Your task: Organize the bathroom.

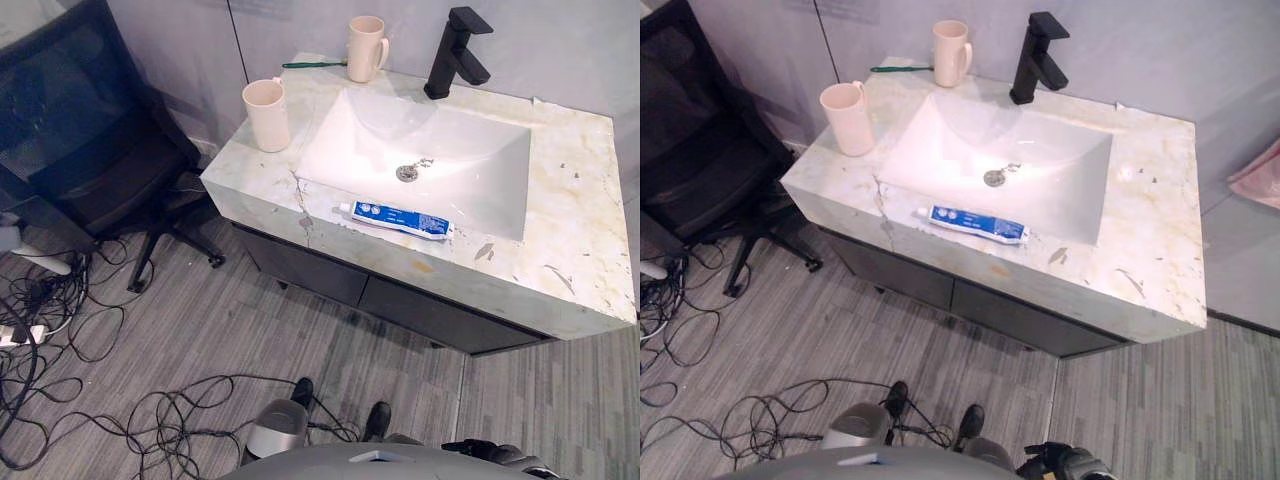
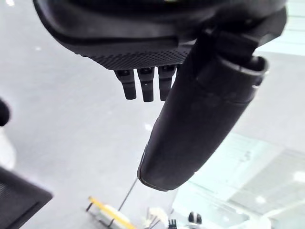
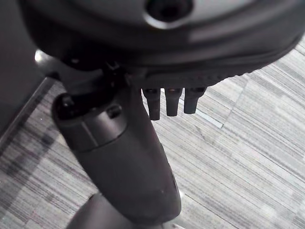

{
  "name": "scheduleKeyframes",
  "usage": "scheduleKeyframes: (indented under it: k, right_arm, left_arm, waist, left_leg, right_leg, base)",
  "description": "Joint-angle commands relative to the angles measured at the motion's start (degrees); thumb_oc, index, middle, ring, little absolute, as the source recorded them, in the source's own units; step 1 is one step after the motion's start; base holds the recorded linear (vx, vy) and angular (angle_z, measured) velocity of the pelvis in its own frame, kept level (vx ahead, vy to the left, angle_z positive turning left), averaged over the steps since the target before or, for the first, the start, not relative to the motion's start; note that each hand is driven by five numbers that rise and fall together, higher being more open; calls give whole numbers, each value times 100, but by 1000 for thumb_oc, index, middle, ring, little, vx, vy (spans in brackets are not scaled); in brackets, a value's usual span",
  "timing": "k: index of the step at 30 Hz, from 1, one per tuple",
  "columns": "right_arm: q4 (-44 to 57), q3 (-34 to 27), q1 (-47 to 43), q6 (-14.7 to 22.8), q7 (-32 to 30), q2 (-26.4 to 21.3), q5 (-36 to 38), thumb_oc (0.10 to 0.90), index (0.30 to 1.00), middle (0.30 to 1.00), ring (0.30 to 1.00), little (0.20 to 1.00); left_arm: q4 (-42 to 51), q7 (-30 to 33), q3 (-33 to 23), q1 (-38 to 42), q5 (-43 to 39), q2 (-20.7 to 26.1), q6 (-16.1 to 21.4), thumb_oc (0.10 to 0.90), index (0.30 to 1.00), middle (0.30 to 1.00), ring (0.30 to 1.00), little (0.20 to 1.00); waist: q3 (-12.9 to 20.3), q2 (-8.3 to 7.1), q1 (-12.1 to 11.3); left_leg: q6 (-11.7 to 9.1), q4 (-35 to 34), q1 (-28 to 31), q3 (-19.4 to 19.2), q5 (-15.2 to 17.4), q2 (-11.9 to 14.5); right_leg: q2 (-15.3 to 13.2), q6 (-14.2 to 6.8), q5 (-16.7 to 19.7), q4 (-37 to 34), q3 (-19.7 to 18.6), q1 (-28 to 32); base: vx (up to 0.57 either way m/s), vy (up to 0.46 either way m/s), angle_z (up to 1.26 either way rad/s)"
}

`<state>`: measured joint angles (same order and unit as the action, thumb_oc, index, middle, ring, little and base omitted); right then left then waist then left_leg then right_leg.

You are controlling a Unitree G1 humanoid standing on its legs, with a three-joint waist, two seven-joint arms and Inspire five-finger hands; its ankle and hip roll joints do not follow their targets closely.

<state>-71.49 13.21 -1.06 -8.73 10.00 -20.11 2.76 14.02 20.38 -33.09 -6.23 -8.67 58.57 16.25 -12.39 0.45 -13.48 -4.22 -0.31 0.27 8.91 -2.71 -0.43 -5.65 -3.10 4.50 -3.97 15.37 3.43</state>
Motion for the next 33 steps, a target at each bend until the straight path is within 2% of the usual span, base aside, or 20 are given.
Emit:
scheduleKeyframes:
  k: [1,3,4,5,6,8,11,15,16,17,18,22,28,32,33]
  right_arm:
    - [42,141,-193,-180,238,-147,200,800,900,900,900,900]
    - [32,177,-188,-211,295,-139,143,800,900,900,900,900]
    - [36,252,-176,-307,341,-152,106,800,900,900,900,900]
    - [41,260,-172,-342,355,-145,86,800,900,900,900,900]
    - [42,383,-179,-462,435,-167,-52,800,900,900,900,900]
    - [36,452,-160,-513,565,-201,-192,800,900,900,900,900]
    - [50,541,-121,-591,673,-234,-427,800,900,900,900,900]
    - [-30,493,-80,-628,749,-246,-652,800,900,900,900,900]
    - [-35,477,-77,-631,757,-246,-686,800,900,900,900,900]
    - [-84,476,-81,-628,784,-282,-777,800,900,900,900,900]
    - [-98,472,-76,-633,780,-304,-853,800,900,900,900,900]
    - [-142,458,-89,-643,797,-317,-929,800,900,900,900,900]
    - [-221,423,-67,-681,744,-350,-987,800,900,900,900,900]
    - [-286,355,-85,-709,717,-409,-1050,800,900,900,900,900]
    - [-302,348,-117,-727,716,-437,-1056,800,900,900,900,900]
  left_arm:
    - [-304,-796,-454,404,-326,744,144,800,900,900,900,900]
    - [-338,-1136,-395,576,-483,997,123,800,900,900,900,900]
    - [-418,-1572,-295,771,-799,1304,87,800,900,900,900,900]
    - [-460,-1749,-237,853,-933,1386,113,800,900,900,900,900]
    - [-605,-2552,204,1430,-1355,1769,-155,800,900,900,900,900]
    - [-933,-3163,943,2165,-1599,2074,-373,800,900,900,900,900]
    - [-1573,-3910,2237,3393,-1749,2313,-466,800,900,900,900,900]
    - [-2152,-4418,3571,4647,-1870,2286,-548,800,900,900,900,900]
    - [-2200,-4466,3690,4767,-1881,2274,-551,800,900,900,900,900]
    - [-2426,-4571,4274,5286,-2031,2195,-606,800,900,900,900,900]
    - [-2555,-4615,4512,5519,-2083,2125,-628,800,900,900,900,900]
    - [-2721,-4655,5041,6038,-2236,1943,-746,800,900,900,900,900]
    - [-2841,-4795,5448,6407,-2374,1662,-991,800,900,900,900,900]
    - [-2958,-5231,5589,6496,-2608,1476,-1428,800,900,900,900,900]
    - [-3007,-5399,5608,6482,-2651,1356,-1684,800,900,900,900,900]
  waist:
    - [45,37,3]
    - [70,19,14]
    - [104,10,63]
    - [106,1,66]
    - [135,1,187]
    - [160,38,304]
    - [264,127,520]
    - [382,236,702]
    - [389,242,710]
    - [418,306,810]
    - [428,347,890]
    - [420,385,992]
    - [416,381,1114]
    - [382,368,1173]
    - [355,363,1186]
  left_leg:
    - [-117,762,-334,-167,395,347]
    - [-117,805,-309,-185,415,359]
    - [-112,858,-282,-213,432,378]
    - [-111,873,-273,-217,439,382]
    - [-121,947,-211,-293,457,434]
    - [-111,953,-77,-353,474,464]
    - [-92,877,159,-507,495,507]
    - [-67,742,397,-667,504,528]
    - [-67,732,412,-681,505,529]
    - [-58,709,467,-759,503,530]
    - [-59,709,490,-814,508,536]
    - [-56,730,523,-889,518,535]
    - [-51,806,543,-977,530,556]
    - [-49,867,503,-1030,535,569]
    - [-56,904,475,-1040,535,577]
  right_leg:
    - [-355,-398,-798,1095,-138,-233]
    - [-352,-409,-814,1124,-156,-208]
    - [-350,-429,-822,1159,-186,-187]
    - [-349,-433,-828,1169,-193,-178]
    - [-334,-458,-840,1208,-254,-119]
    - [-311,-495,-838,1207,-335,-29]
    - [-276,-560,-851,1152,-481,127]
    - [-247,-609,-879,1111,-616,249]
    - [-245,-612,-881,1109,-628,255]
    - [-243,-632,-884,1129,-691,259]
    - [-243,-641,-893,1144,-727,258]
    - [-243,-653,-896,1177,-795,247]
    - [-240,-655,-901,1234,-858,231]
    - [-234,-651,-897,1269,-891,180]
    - [-238,-653,-893,1292,-898,152]
  base:
    - [45,-70,9]
    - [52,-46,10]
    - [41,-33,7]
    - [67,-53,7]
    - [69,-40,2]
    - [85,-21,2]
    - [80,-2,-12]
    - [49,16,-21]
    - [10,39,-23]
    - [-6,42,-17]
    - [-8,40,-11]
    - [-10,22,-12]
    - [4,3,-5]
    - [-9,-3,-2]
    - [0,0,0]
